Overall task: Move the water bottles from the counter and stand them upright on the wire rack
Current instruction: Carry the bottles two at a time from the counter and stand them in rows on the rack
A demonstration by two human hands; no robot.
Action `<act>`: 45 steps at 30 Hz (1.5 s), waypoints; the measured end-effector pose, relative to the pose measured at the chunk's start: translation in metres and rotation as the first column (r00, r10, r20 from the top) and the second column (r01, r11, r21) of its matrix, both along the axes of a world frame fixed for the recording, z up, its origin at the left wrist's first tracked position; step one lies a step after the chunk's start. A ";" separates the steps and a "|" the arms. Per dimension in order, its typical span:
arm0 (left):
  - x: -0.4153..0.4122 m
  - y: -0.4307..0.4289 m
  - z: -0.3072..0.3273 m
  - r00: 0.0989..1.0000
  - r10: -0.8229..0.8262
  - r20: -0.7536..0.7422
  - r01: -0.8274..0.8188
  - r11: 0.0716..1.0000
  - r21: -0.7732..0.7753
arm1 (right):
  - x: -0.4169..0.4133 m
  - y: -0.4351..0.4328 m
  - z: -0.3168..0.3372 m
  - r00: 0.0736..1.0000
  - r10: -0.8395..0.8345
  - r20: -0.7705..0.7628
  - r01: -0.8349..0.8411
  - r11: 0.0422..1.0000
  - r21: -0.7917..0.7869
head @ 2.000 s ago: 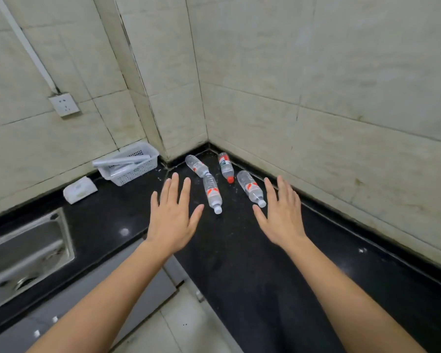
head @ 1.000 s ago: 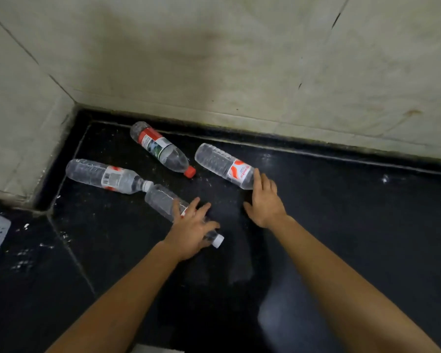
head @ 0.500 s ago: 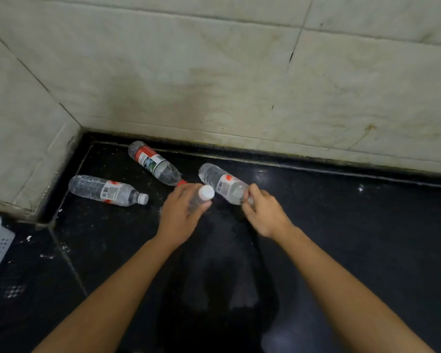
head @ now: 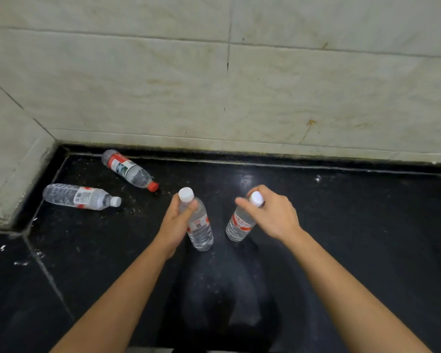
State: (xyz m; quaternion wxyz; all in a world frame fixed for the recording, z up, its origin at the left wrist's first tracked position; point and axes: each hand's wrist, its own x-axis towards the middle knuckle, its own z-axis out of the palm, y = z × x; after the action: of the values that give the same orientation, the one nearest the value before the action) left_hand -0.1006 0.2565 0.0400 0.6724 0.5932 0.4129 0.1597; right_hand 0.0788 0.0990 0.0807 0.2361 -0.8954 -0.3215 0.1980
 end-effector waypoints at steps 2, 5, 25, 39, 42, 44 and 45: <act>0.003 -0.005 -0.003 0.998 0.064 -0.024 -0.064 0.998 -0.008 | -0.005 -0.013 -0.011 0.998 0.068 -0.015 -0.068 0.997 0.026; 0.006 -0.011 -0.003 0.991 0.113 -0.077 -0.106 0.991 0.086 | -0.008 -0.021 -0.022 0.982 0.172 -0.075 -0.164 0.980 0.109; 0.034 -0.065 0.128 0.978 0.139 0.158 -0.180 0.939 0.293 | 0.029 -0.053 0.057 0.854 -0.026 -0.519 0.399 0.674 0.622; 0.120 -0.195 0.215 0.792 -0.462 0.399 0.405 0.887 0.224 | -0.007 -0.245 0.174 0.843 -0.497 -0.205 0.480 0.524 0.703; 0.131 -0.254 0.229 0.739 -0.537 0.406 0.472 0.843 0.257 | -0.013 -0.311 0.183 0.791 -0.574 -0.214 0.524 0.454 0.720; 0.137 -0.297 0.235 0.699 -0.574 0.427 0.495 0.819 0.291 | -0.014 -0.356 0.186 0.753 -0.626 -0.203 0.539 0.410 0.735; 0.140 -0.313 0.236 0.685 -0.581 0.439 0.498 0.814 0.299 | -0.013 -0.372 0.186 0.737 -0.646 -0.198 0.546 0.397 0.738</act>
State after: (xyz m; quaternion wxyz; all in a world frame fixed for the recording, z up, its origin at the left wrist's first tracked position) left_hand 0.0398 -0.0560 0.2764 0.7253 0.6745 0.0117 0.1373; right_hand 0.0660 -0.2733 0.2672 0.6216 -0.7747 -0.0446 -0.1073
